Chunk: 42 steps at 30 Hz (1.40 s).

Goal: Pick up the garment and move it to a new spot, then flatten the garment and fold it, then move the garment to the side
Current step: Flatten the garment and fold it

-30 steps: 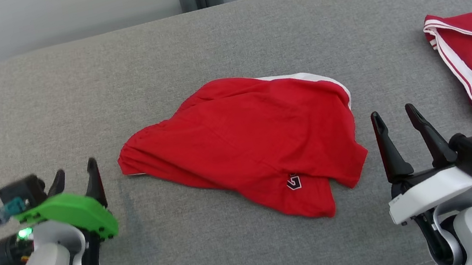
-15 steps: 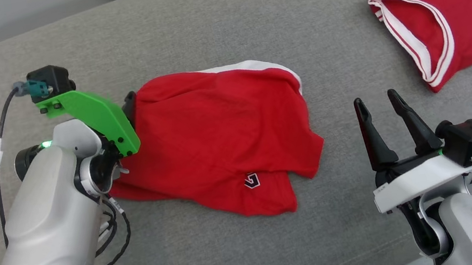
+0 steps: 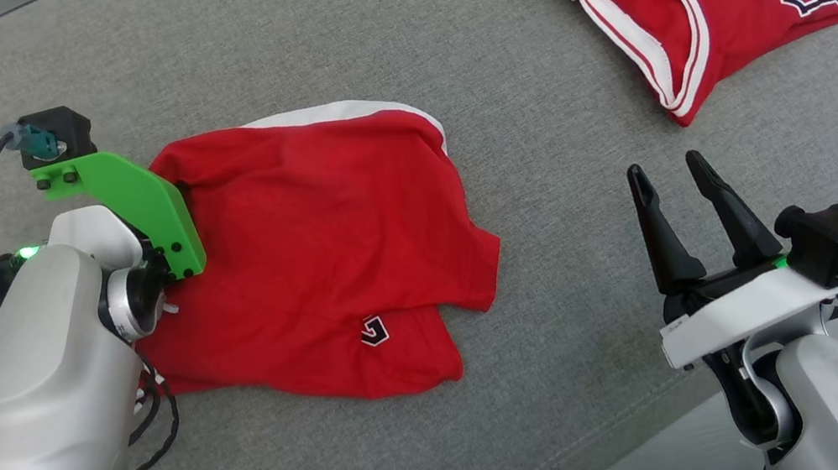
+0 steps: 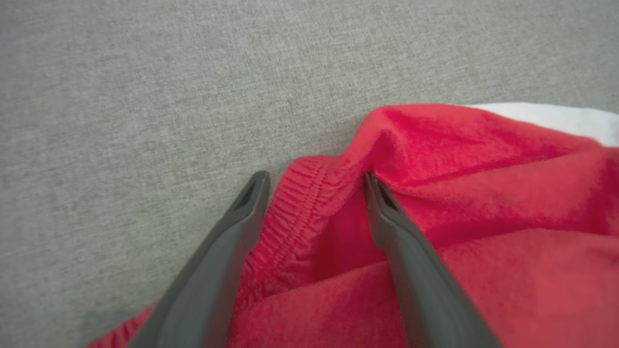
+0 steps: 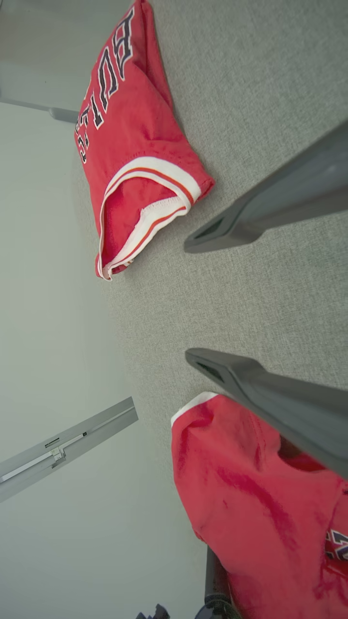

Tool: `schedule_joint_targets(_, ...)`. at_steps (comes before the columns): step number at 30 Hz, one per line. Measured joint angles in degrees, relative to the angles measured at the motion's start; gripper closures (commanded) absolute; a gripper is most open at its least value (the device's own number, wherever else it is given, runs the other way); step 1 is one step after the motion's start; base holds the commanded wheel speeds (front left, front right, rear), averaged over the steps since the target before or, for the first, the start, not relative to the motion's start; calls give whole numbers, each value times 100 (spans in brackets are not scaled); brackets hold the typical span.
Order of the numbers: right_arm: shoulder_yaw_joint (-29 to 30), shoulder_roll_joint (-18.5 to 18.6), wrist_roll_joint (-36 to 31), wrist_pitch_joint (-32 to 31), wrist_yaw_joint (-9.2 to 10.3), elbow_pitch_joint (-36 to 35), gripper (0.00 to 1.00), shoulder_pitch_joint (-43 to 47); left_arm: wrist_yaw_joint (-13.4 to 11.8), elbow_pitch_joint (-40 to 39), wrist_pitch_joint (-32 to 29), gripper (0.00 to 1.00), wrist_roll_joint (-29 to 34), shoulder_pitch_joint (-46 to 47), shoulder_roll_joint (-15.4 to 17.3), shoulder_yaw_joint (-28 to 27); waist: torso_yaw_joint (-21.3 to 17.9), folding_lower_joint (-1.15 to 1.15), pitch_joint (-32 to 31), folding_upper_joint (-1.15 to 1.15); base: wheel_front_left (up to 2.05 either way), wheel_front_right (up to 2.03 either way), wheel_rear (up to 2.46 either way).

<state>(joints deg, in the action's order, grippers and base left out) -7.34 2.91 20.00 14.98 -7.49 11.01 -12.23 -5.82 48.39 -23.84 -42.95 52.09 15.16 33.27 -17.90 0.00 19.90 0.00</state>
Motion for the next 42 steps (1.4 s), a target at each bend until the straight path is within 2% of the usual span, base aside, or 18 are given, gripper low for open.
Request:
schedule_joint_targets(2, -19, -2, 1, 0, 0, -20, 0, -32, 90, 8, -144, 0, -57, 40, -45, 14, -28, 0, 40, 0, 0, 0, 0)
schedule_joint_targets(3, -21, -3, 1, 0, 0, -24, 0, -36, 136, 4, -186, 22, -77, 51, -59, 19, -32, 0, 47, 0, 0, 0, 0)
schedule_joint_targets(4, -20, -3, 2, 0, 0, -29, 0, -38, 189, -2, -204, 100, -110, 59, -93, 29, -28, 0, 47, 0, 0, 0, 0)
schedule_joint_targets(7, -8, -3, 1, 0, 0, -43, 0, -43, 308, -60, -130, 100, -138, 63, -231, 85, -8, 0, 31, 0, 0, 0, 0)
schedule_joint_targets(11, -16, -3, 1, 1, 0, -45, 0, -47, 393, -274, 783, 100, 23, 213, -392, 82, 11, 0, 3, 0, 0, 0, 0)
schedule_joint_targets(14, -24, -3, -3, 1, 0, -30, 0, -48, 561, -403, 1338, 100, 35, 419, -580, 22, 19, 0, -39, 0, 0, 0, 0)
schedule_joint_targets(21, 33, -3, -67, 1, 0, -1, 0, 4, 906, -811, 2165, 100, -29, 896, -1094, 45, 84, 0, -217, 0, 0, 0, 0)
schedule_joint_targets(24, 64, -3, -108, 1, 0, 11, 0, 38, 988, -1084, 2386, 100, -93, 1028, -1165, 103, 144, 0, -310, 0, 0, 0, 0)
schedule_joint_targets(30, 141, -2, -207, 4, 0, 33, 0, 166, 978, -1728, 2718, 100, -249, 918, -1212, 177, 380, 0, -462, 0, 0, 0, 0)
schedule_joint_targets(33, 172, -9, -218, 5, 0, 31, 0, 201, 970, -2149, 2686, 100, -303, 277, -1026, 266, 537, 0, -530, 0, 0, 0, 0)
schedule_joint_targets(36, 220, -4, -270, 7, 0, 30, 0, 263, 929, -2638, 2450, 100, -342, -773, -604, 526, 742, 0, -575, 0, 0, 0, 0)
schedule_joint_targets(42, 260, -8, -365, 5, 0, -5, 0, 255, 649, -3360, 1991, 100, -437, -2505, 47, 984, 1151, 0, -613, 0, 0, 0, 0)
